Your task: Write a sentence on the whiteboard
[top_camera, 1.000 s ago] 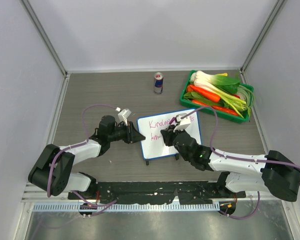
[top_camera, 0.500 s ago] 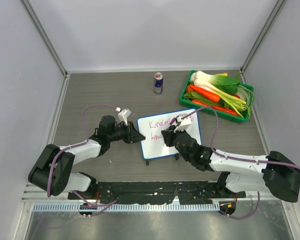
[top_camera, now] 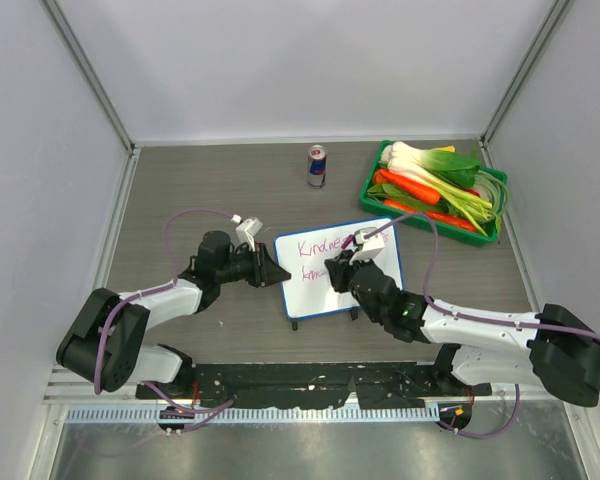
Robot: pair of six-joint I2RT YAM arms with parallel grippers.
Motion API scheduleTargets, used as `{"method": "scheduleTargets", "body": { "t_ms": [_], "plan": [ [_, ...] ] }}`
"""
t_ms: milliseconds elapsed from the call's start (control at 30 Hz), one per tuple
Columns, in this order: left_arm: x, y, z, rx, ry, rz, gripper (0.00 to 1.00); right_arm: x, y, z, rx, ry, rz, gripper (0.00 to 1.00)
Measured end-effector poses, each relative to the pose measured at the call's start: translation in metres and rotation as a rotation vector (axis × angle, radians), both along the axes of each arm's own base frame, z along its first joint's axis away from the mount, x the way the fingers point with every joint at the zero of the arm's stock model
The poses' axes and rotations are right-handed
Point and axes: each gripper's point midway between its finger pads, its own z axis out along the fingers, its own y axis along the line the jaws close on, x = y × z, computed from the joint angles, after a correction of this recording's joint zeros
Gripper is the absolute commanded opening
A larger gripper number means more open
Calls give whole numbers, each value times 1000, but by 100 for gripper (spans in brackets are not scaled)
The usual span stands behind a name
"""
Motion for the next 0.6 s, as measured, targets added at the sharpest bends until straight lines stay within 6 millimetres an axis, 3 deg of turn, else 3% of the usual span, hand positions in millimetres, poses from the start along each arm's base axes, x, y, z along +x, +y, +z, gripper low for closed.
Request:
{"method": "scheduleTargets", "body": {
  "t_ms": [433,600],
  "plan": [
    [0,0,0,0,0,0,0,8,-1,28,21,-61,-30,1],
    [0,0,0,0,0,0,0,14,3,31,8,-67,-38,1]
  ]
}}
